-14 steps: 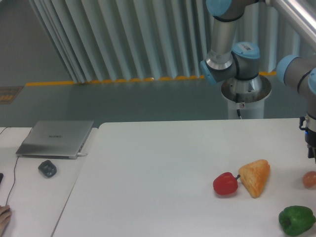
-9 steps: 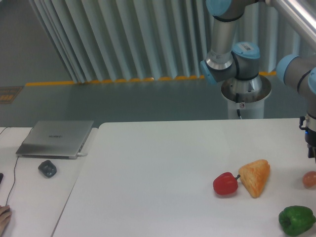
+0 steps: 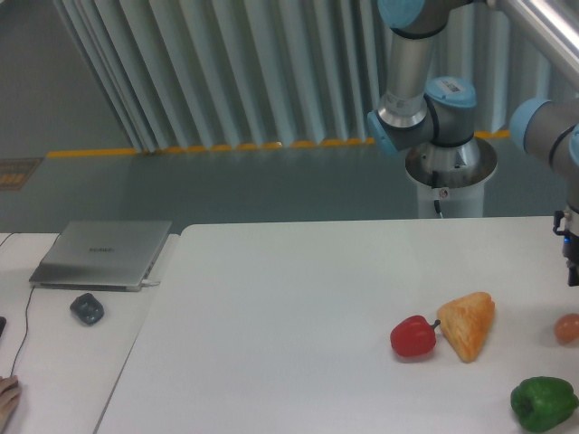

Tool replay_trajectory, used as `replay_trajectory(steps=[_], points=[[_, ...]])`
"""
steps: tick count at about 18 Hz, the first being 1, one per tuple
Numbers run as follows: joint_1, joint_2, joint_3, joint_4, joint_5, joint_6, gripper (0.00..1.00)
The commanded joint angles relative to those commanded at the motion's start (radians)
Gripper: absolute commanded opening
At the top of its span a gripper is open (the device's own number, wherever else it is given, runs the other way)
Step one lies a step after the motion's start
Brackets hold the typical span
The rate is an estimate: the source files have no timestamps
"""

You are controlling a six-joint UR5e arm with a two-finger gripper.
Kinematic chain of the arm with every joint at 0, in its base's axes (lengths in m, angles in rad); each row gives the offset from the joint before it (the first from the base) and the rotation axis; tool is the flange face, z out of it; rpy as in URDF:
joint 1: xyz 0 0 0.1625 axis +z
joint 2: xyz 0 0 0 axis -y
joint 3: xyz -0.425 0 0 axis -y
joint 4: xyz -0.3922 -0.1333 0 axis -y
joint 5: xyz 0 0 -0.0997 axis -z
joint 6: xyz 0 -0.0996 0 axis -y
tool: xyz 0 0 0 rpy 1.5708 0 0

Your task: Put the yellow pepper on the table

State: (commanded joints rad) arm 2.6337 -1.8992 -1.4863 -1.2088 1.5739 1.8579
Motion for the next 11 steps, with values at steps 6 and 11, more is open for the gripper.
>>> replay_trajectory(steps=[6, 11], points=[[0.032, 0.017, -0.008, 0.0, -0.098, -0.153, 1.0], [0.058, 0.032, -0.002, 0.002, -0.167, -0.252, 1.0]])
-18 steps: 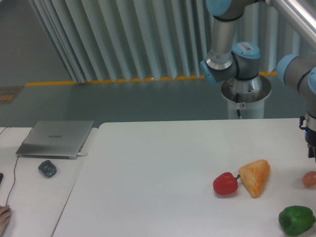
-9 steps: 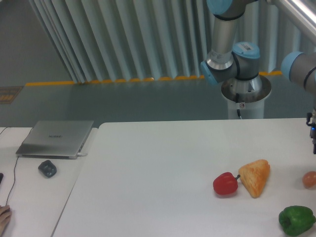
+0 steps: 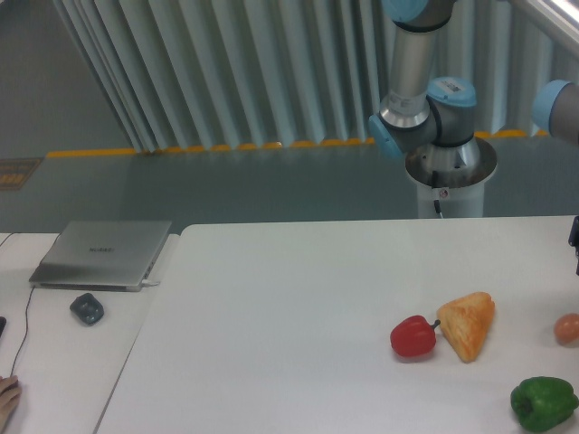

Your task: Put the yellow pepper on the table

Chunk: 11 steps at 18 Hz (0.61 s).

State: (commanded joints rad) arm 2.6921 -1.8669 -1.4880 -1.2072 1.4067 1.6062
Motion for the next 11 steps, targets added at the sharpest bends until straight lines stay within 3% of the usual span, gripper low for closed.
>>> replay_trajectory(steps=[4, 11], points=[[0.044, -0.014, 0.021, 0.009, 0.003, -0.022, 1.0], [0.109, -0.126, 0.139, 0.058, 0.008, -0.032, 1.0]])
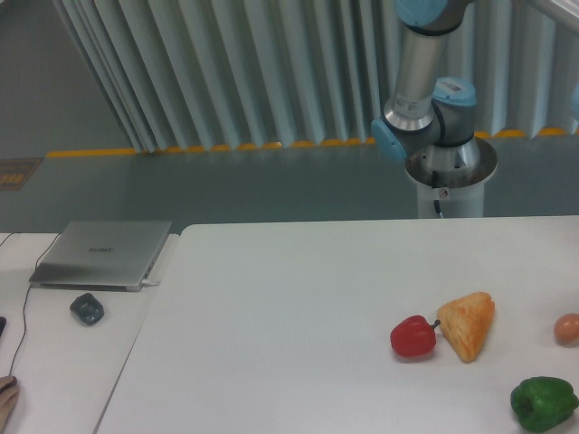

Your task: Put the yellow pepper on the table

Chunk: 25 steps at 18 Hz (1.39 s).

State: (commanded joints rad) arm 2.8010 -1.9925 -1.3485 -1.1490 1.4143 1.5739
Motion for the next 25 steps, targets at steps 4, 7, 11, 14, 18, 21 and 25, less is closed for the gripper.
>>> replay_trajectory(steps=[4, 7, 11, 14, 18, 21, 25], points=[[0.028, -0.055, 0.061, 0.035, -0.002, -0.027, 1.0], [0.043, -0.094, 0.078, 0.089, -0.003, -0.066, 1.0], [0.068, -0.133, 0.08, 0.173, -0.005, -0.139, 1.0], [0.08, -0.155, 0.08, 0.21, -0.005, -0.14, 1.0], [0.081, -0.175, 0.08, 0.241, -0.003, -0.144, 1.0], [0.08, -0.204, 0.078, 0.288, -0.003, -0.172, 1.0], [0.081, -0.227, 0.077, 0.322, -0.003, -0.173, 1.0]])
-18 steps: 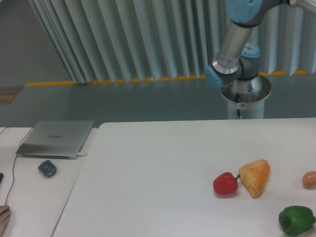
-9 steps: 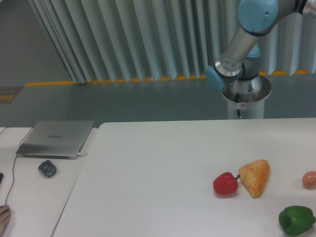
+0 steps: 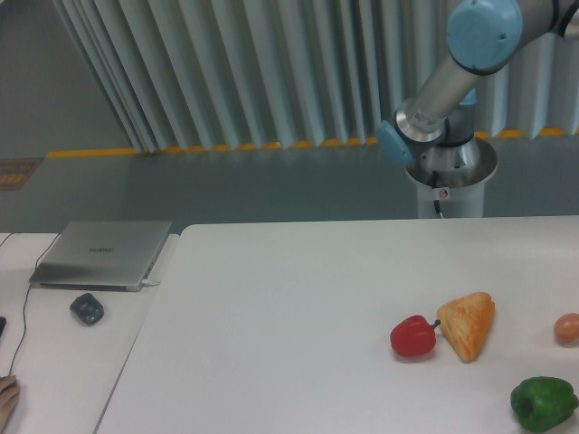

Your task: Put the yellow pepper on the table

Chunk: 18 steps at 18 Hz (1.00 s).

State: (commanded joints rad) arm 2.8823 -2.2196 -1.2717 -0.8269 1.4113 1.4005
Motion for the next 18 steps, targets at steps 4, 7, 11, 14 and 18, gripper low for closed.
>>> replay_trajectory(steps=[4, 7, 11, 14, 18], points=[[-0.002, -0.023, 0.002, 0.014, 0.0, -0.008, 1.0], [-0.005, -0.063, 0.002, 0.067, 0.003, -0.038, 1.0], [-0.006, -0.066, 0.003, 0.069, 0.003, -0.04, 1.0], [-0.006, -0.066, 0.003, 0.069, 0.003, -0.04, 1.0], [-0.006, -0.068, 0.003, 0.069, 0.002, -0.037, 1.0]])
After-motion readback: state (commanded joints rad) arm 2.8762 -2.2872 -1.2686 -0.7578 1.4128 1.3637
